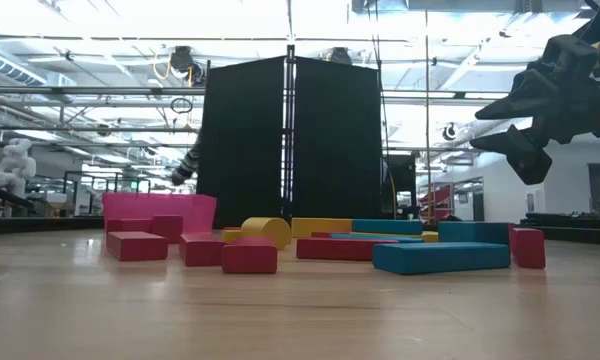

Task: Sort blocks
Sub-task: Put the blue block into the green bin

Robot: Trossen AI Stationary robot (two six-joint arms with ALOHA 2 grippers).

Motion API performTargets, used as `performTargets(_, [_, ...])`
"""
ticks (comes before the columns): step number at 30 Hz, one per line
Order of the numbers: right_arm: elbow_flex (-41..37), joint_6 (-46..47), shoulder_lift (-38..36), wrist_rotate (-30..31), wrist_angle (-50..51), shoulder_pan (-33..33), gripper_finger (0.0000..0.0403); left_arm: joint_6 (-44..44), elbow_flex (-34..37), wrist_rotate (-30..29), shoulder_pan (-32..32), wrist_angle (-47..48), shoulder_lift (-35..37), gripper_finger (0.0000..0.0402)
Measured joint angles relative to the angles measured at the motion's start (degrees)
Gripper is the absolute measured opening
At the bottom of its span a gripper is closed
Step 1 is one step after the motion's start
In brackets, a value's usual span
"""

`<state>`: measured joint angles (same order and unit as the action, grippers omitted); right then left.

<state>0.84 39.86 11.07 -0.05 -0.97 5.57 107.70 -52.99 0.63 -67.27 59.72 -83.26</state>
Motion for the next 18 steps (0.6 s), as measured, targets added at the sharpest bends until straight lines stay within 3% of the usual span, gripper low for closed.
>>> performTargets(11, [0.0,-0.2,0.0,-0.4,-0.2,0.0,0.0199,-0.2,-3.1,0.6,1.7,-1.3,0.8,0.0206])
performTargets(18, [0.0,-1.4,0.0,-1.6,-0.7,0.0,0.0199,-6.7,-13.5,-11.4,8.1,3.8,5.4,0.0216])
